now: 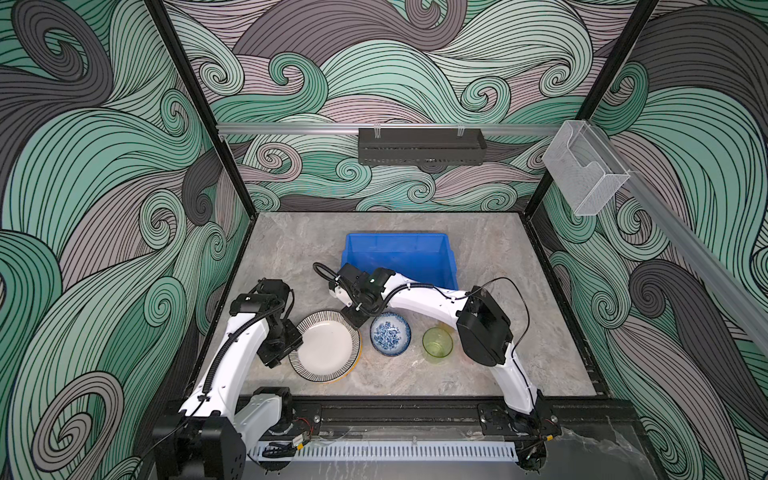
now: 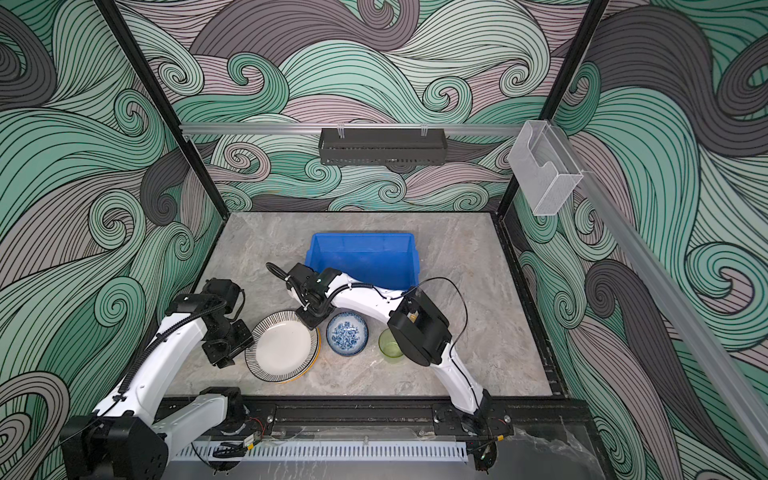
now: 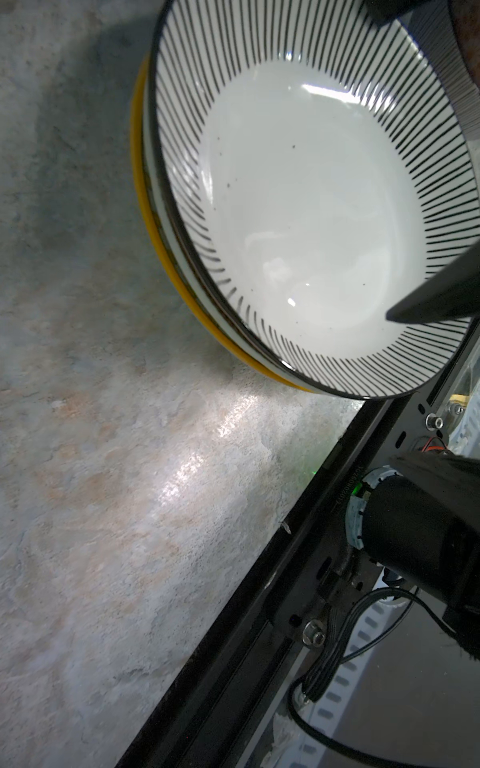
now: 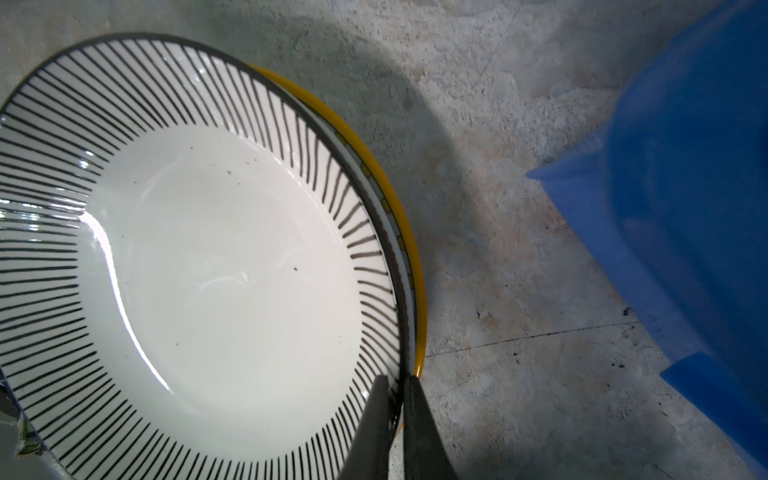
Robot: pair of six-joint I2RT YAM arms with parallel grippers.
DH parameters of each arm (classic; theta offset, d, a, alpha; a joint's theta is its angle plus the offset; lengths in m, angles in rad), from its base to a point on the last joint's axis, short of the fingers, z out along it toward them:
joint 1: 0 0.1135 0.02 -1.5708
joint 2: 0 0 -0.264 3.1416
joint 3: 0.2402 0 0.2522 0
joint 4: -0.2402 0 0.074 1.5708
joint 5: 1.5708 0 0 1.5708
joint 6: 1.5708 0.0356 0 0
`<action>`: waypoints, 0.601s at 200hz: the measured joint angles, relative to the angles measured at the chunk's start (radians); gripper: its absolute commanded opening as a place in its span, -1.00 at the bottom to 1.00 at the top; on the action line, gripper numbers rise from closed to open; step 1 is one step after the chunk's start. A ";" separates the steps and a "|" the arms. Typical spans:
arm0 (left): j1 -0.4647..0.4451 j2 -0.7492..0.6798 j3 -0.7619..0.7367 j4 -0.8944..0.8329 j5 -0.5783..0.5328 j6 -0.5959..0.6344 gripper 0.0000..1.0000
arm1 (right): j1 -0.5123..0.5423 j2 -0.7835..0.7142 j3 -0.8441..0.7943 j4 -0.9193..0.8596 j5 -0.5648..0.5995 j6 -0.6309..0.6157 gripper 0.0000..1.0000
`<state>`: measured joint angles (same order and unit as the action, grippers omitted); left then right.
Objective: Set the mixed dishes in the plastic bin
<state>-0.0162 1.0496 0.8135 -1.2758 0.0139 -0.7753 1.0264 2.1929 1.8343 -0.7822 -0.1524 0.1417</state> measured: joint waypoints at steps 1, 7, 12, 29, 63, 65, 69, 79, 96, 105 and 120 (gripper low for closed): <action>0.000 0.000 0.000 0.001 0.000 0.000 0.00 | 0.000 0.000 0.000 0.000 0.000 0.000 -0.83; 0.000 0.001 -0.003 0.005 0.004 -0.001 -0.01 | 0.000 0.000 0.000 0.000 0.000 0.000 -0.84; 0.000 0.002 -0.007 0.009 0.007 -0.002 -0.03 | 0.000 0.000 0.000 0.001 -0.001 0.000 -0.84; 0.000 0.003 -0.022 0.017 0.019 -0.004 -0.05 | 0.000 0.000 0.000 0.002 -0.001 0.000 -0.85; 0.000 0.016 -0.032 0.024 0.028 -0.005 -0.10 | -0.001 0.000 0.000 0.002 -0.004 0.000 -0.86; 0.000 0.016 -0.032 0.024 0.029 -0.005 -0.10 | -0.001 0.000 0.000 0.002 -0.005 0.001 -0.86; 0.000 0.017 -0.033 0.024 0.029 -0.005 -0.10 | -0.001 0.000 0.000 0.002 -0.005 0.001 -0.86; 0.000 0.019 -0.033 0.025 0.032 -0.005 -0.12 | -0.002 0.000 0.000 0.003 -0.008 0.001 -0.86; 0.000 0.020 -0.034 0.029 0.038 -0.006 -0.14 | -0.005 0.000 0.000 0.003 -0.015 0.002 -0.87; 0.000 0.020 -0.036 0.032 0.042 -0.007 -0.15 | -0.005 0.000 0.000 0.004 -0.019 0.004 -0.87; 0.000 0.020 -0.044 0.040 0.048 -0.007 -0.15 | -0.006 0.000 0.000 0.004 -0.024 0.005 -0.88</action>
<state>-0.0162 1.0698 0.7692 -1.2354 0.0616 -0.7826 1.0199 2.1929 1.8343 -0.7784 -0.1761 0.1463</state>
